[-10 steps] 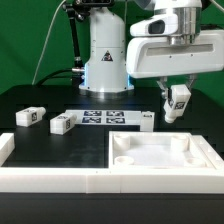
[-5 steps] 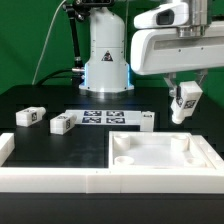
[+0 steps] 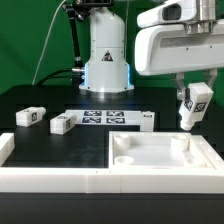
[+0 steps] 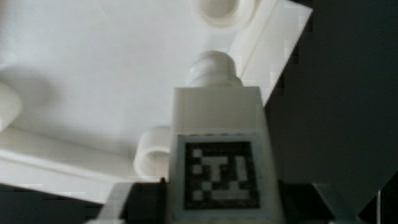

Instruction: Assemble one leg

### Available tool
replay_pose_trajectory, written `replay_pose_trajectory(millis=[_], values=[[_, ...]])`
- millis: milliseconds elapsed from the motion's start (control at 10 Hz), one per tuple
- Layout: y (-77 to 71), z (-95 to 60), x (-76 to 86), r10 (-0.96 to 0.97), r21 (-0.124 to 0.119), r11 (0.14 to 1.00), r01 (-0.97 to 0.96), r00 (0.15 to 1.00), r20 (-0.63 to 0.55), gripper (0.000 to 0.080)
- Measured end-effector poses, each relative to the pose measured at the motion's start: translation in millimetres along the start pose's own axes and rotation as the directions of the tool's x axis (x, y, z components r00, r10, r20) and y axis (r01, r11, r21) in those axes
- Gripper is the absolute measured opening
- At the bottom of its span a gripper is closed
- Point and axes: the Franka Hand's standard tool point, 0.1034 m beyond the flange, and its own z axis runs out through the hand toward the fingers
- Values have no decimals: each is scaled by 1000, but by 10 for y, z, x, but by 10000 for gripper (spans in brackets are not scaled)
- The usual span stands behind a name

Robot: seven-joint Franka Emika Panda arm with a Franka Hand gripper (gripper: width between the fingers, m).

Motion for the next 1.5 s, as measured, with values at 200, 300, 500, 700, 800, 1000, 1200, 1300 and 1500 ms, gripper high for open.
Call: replay_pose_trajectory(millis=[200,300,500,700,800,1000,1200,1300,1500], values=[[116,-2,27,-25,-43,999,18,985,-171,291],[219,-5,101,-17,-59,998,3,971,-237,291],[279,13,315,-13,-54,999,1,973,-231,291],[351,65,541,-40,-59,998,26,969,-242,291],[395,97,604,-52,-62,997,38,969,-240,291],[379,110,589,-53,-61,997,39,970,-239,291],[383,129,577,-53,-62,997,39,970,-238,291],[396,177,553,-52,-63,997,38,969,-240,291],[408,209,582,-52,-62,997,38,969,-240,291]])
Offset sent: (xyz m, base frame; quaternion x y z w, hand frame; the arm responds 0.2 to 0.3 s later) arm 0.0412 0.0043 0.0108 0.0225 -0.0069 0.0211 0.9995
